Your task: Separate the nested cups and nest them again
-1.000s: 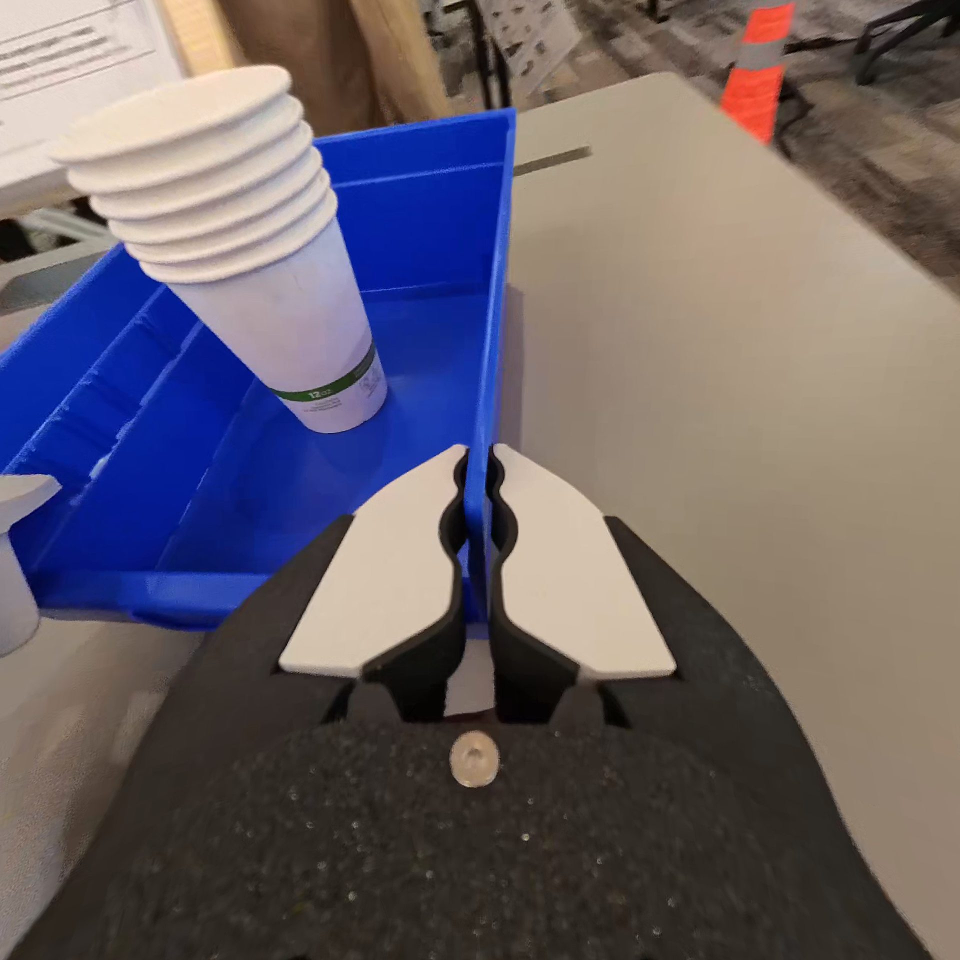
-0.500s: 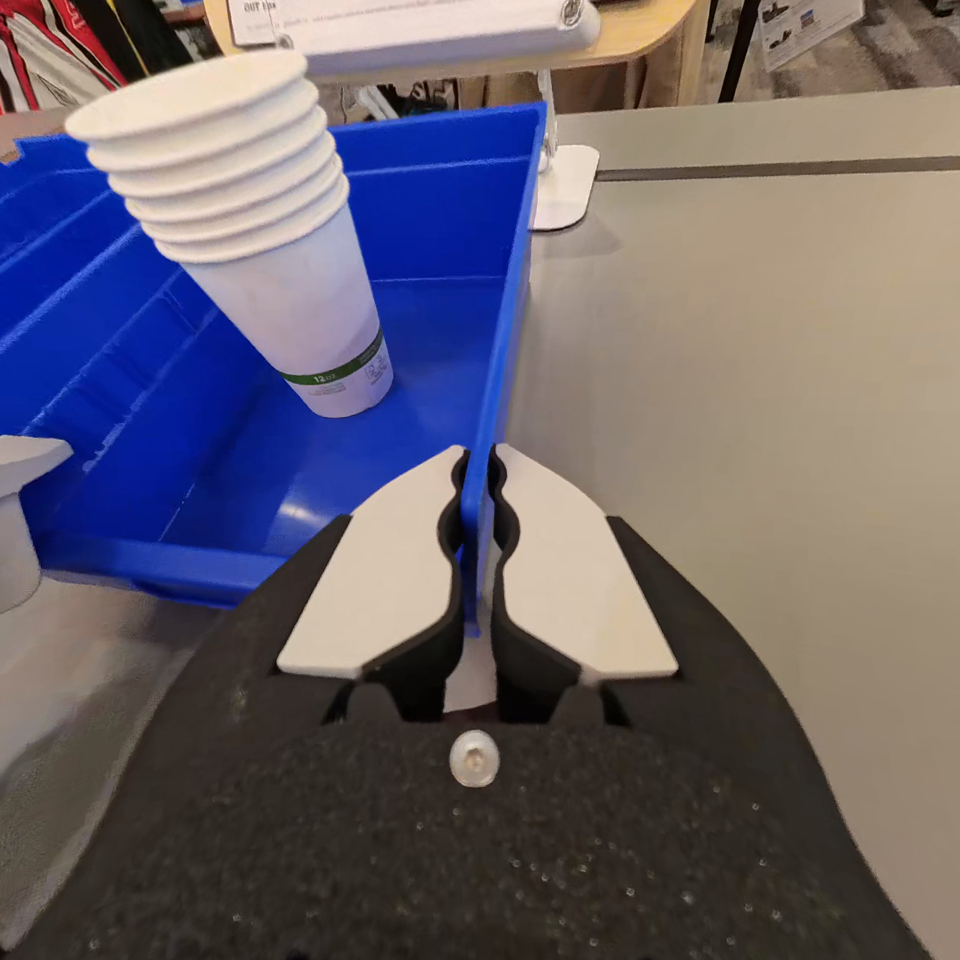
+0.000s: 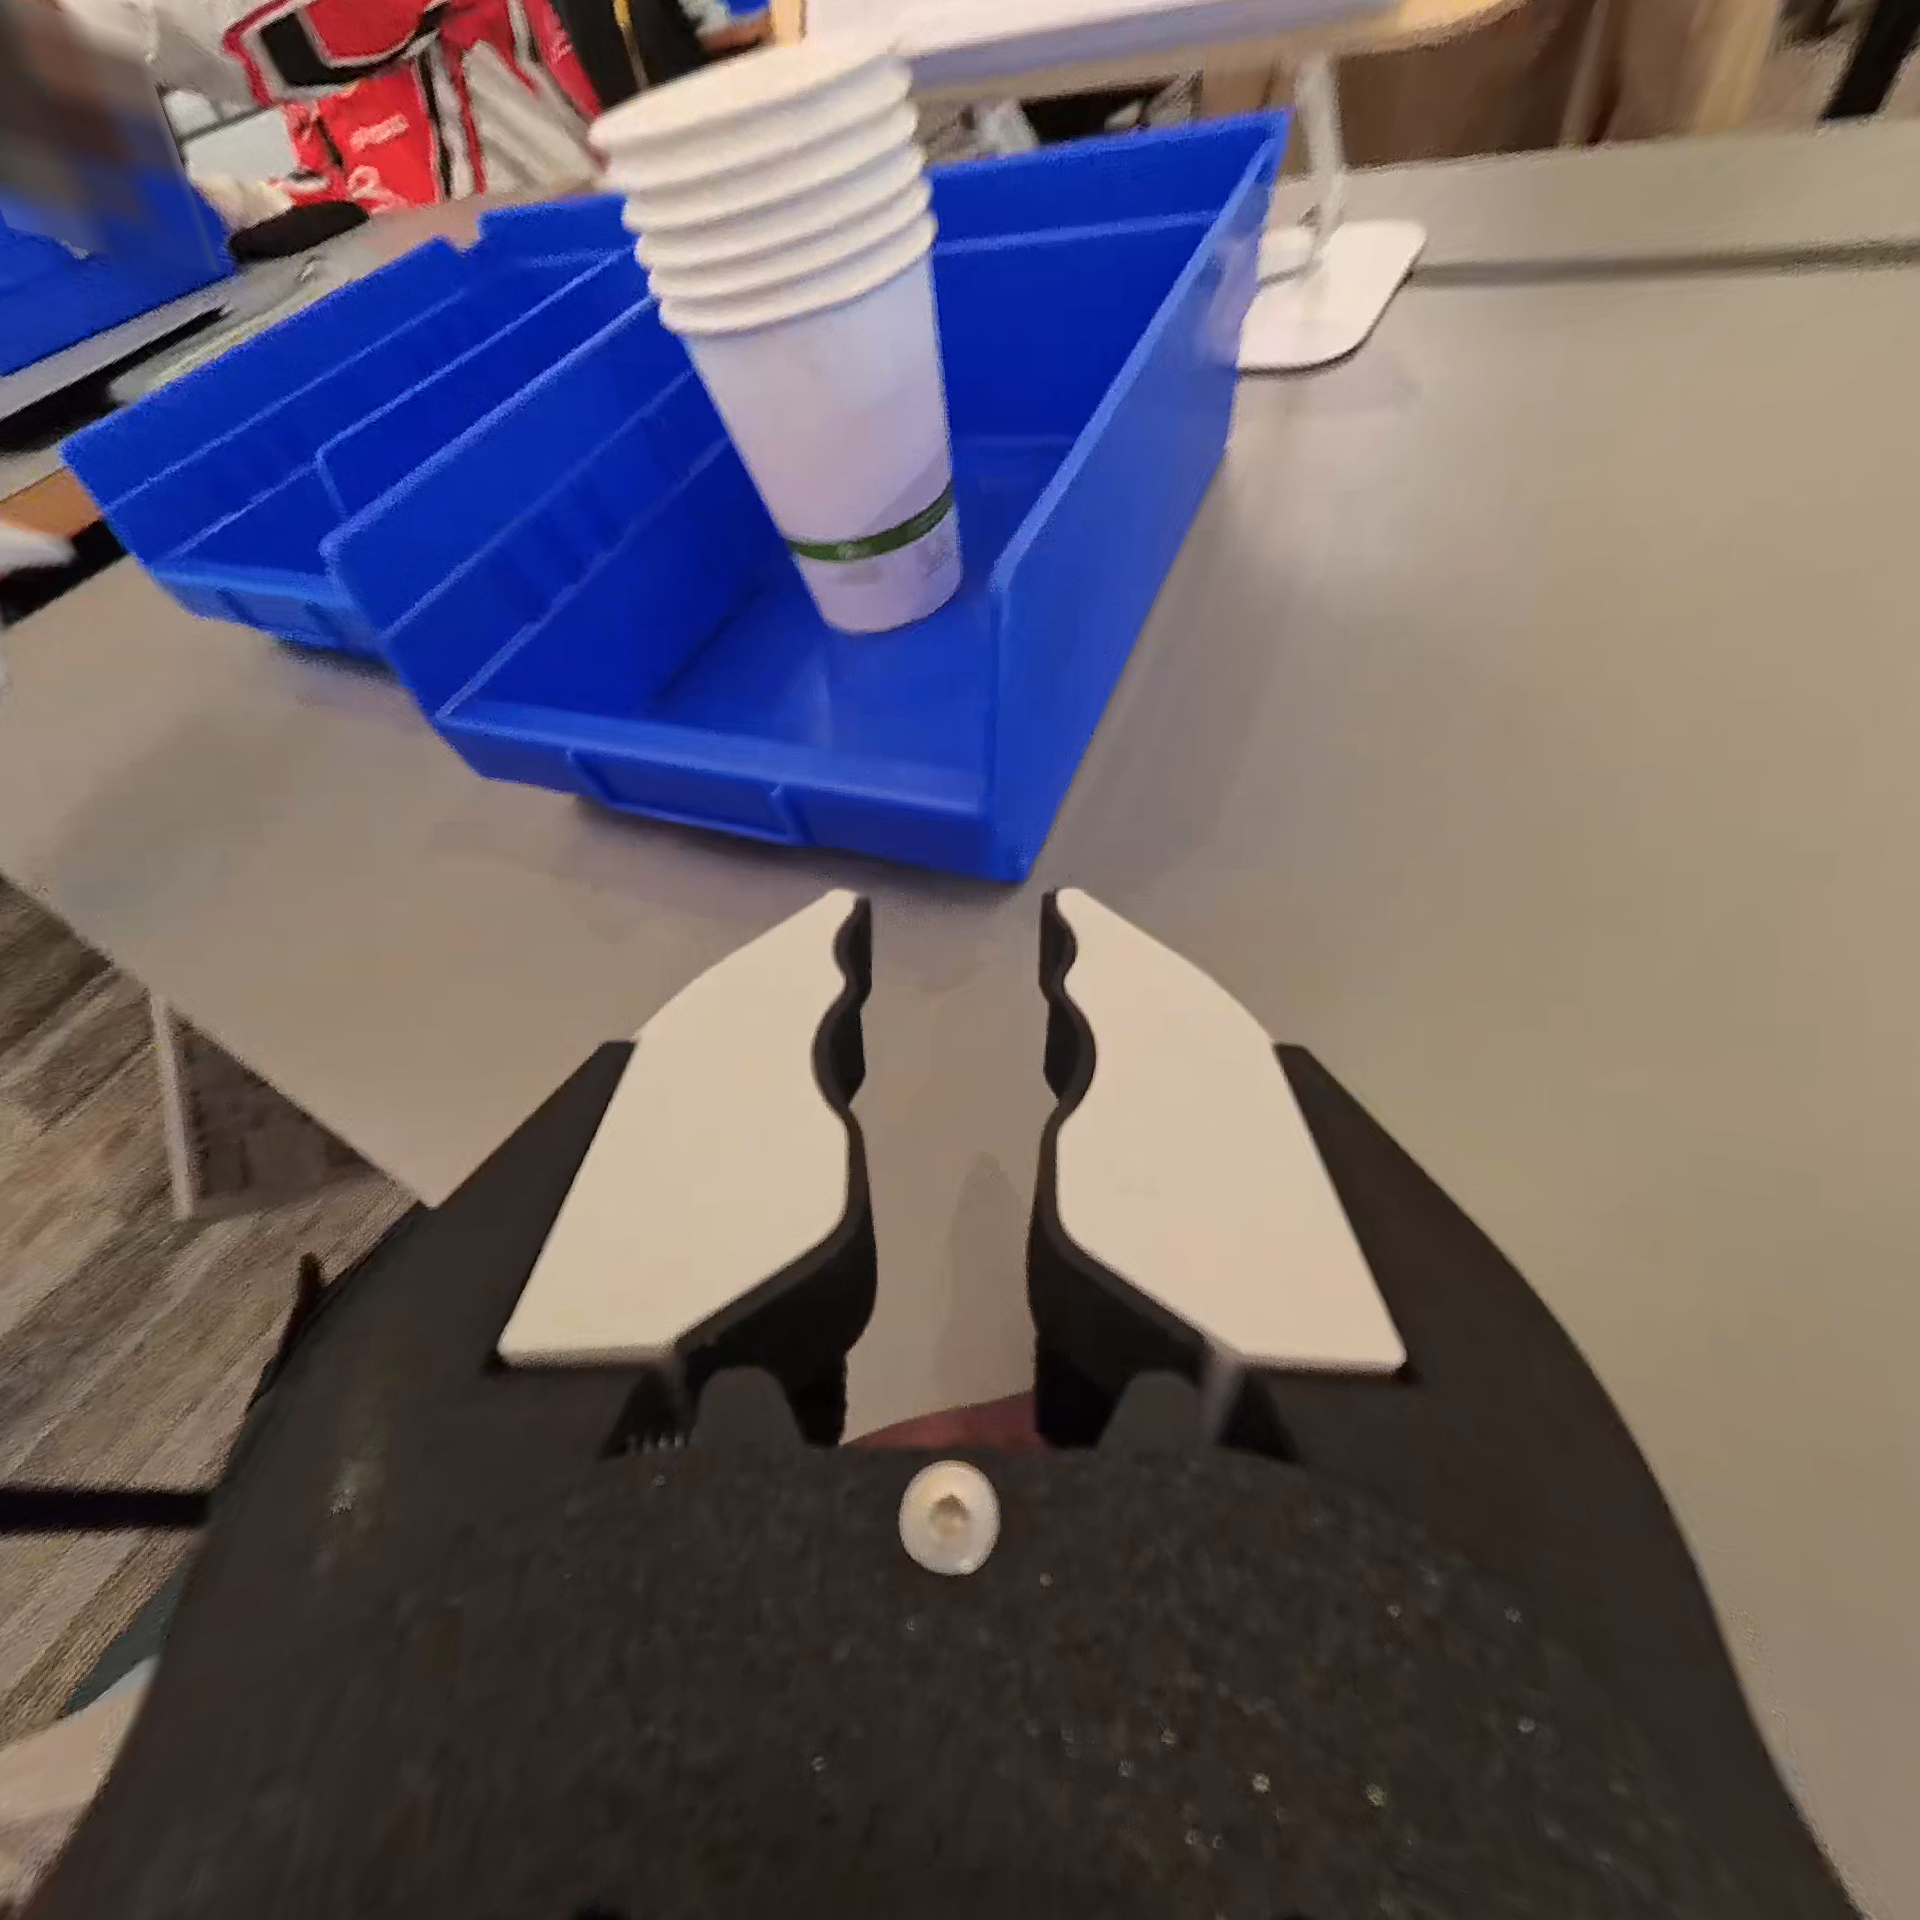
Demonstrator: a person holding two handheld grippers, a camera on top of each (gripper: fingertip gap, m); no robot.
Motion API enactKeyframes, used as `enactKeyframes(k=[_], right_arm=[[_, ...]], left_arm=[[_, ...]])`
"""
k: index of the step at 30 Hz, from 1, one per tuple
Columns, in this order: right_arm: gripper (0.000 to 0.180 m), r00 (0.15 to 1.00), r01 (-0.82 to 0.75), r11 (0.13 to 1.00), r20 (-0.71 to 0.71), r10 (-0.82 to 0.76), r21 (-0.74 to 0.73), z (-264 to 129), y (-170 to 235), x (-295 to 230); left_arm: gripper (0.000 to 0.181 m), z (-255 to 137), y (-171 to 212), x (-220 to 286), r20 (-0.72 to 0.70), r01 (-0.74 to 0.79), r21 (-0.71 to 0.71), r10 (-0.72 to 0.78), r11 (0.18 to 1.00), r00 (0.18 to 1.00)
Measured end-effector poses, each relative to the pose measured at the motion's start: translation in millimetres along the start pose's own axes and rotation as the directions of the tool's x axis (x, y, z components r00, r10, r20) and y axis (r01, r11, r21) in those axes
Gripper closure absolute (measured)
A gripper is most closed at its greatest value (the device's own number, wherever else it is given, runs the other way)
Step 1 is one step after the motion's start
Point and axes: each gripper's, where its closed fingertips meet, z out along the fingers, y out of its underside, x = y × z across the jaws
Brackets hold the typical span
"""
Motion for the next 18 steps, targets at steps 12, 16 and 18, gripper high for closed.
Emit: enactKeyframes(k=[12,16,18], right_arm=[[0.152,0.963,0.085,0.995,0.262,-0.067,-0.061,34,6,-105],[0.145,0.945,0.164,0.983,0.301,-0.131,-0.088,53,16,-145],[0.140,0.933,0.213,0.973,0.313,-0.177,-0.085,66,19,-166]], left_arm=[[0.178,84,-16,-31,-0.064,0.064,-0.118,-0.072,0.991,0.995],[0.178,40,5,-28,0.027,0.071,-0.095,-0.069,0.993,0.997],[0.178,12,18,-27,0.076,0.097,-0.070,-0.092,0.993,0.993]])
